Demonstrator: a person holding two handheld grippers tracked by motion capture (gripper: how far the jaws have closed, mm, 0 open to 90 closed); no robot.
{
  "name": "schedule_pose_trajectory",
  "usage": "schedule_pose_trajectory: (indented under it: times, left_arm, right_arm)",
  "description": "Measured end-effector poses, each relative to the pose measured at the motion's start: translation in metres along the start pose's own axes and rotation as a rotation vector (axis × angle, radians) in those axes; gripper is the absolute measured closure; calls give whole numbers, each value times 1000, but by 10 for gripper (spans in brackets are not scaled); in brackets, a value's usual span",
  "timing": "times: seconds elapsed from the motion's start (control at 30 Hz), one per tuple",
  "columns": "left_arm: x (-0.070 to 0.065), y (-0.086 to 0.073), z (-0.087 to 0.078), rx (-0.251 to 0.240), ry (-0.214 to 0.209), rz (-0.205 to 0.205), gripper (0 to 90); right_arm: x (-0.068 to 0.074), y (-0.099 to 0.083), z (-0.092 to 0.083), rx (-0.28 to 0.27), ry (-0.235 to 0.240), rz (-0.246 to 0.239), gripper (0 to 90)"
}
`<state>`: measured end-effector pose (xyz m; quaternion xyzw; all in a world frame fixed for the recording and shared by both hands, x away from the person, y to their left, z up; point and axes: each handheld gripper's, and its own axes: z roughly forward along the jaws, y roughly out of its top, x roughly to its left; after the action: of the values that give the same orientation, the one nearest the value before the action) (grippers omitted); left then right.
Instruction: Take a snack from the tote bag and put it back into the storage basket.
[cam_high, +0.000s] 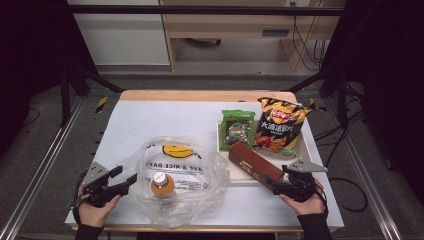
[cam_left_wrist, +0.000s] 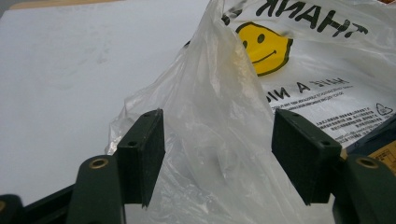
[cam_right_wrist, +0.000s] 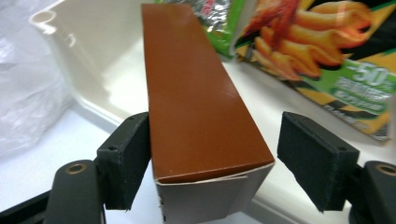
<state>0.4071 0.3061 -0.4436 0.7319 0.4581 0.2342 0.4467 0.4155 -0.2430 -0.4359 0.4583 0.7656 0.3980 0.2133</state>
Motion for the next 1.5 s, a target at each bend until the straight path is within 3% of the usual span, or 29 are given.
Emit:
schedule_pose_trajectory:
  times: [0.17,0.37,0.63,0.83,1.03,1.3,1.5]
  left_arm:
    - [0,0,1,3,-1,1,344]
    - [0,-1,1,6,-2,-2,343]
    - [0,-1,1,6,-3,-2,343]
    - [0,-1,1,11,-4,-1,343]
    - [0,-2,2,14,-4,-1,342]
    - [0,-2,3,18,-6,2,342]
    - [0,-2,3,19,-7,3,342]
  right_arm:
    - [-6,-2,-1,-6,-46,27,259]
    - [-7,-2,-2,3,-75,28,265]
    - [-11,-2,-7,7,-131,49,326]
    - [-12,-3,-7,12,-174,52,433]
    - [-17,-5,-6,3,-192,61,499]
    - [-18,-6,0,8,-233,39,576]
    - [-18,-5,1,-3,-229,34,616]
